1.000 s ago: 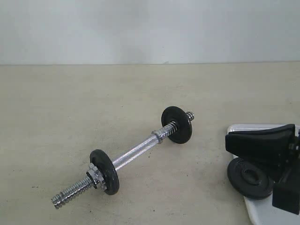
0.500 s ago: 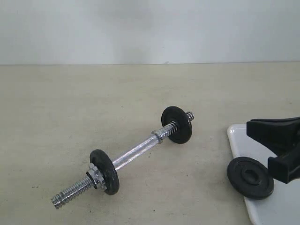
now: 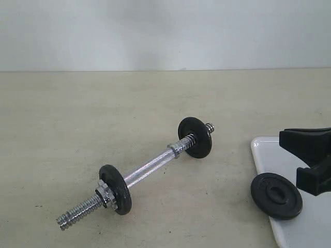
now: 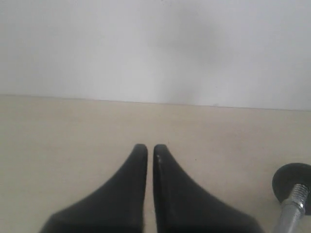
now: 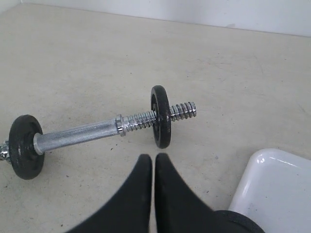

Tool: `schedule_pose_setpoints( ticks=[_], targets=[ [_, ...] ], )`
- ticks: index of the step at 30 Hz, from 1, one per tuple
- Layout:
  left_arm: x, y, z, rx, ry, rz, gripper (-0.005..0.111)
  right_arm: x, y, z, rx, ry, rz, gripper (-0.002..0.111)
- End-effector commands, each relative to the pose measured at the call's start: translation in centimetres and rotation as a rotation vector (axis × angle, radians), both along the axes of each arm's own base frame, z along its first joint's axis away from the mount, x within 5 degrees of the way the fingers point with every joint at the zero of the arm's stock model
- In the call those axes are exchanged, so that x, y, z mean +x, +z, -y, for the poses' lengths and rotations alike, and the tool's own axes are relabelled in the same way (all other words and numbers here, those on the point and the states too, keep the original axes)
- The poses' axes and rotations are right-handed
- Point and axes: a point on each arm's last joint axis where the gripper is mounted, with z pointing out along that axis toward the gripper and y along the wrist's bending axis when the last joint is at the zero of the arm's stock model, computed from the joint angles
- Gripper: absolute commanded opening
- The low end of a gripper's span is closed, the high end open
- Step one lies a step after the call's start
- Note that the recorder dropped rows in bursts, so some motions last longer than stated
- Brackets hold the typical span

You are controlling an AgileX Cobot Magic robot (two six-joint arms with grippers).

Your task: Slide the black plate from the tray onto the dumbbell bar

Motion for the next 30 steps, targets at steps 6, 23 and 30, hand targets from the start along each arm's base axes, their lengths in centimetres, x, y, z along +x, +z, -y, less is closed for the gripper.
schedule_pose_setpoints(
  ticks=[6,23,30],
  targets=[
    [2.5,-2.5,0.5,-0.023,-0.068,-0.225,0.004,0.1,0.1,0.0,0.008,-0.008,-0.004,0.000],
    [4.0,-4.6,-0.8,0.013,0.075,-0.365,0.004,0.3,0.0,0.4,-0.021,-0.053,-0.006,0.000],
    [4.0,-4.6,-0.8,0.013,0.070,-0.364,0.004,0.3,0.0,0.5,-0.019,-0.063,-0.009,0.000]
  ],
)
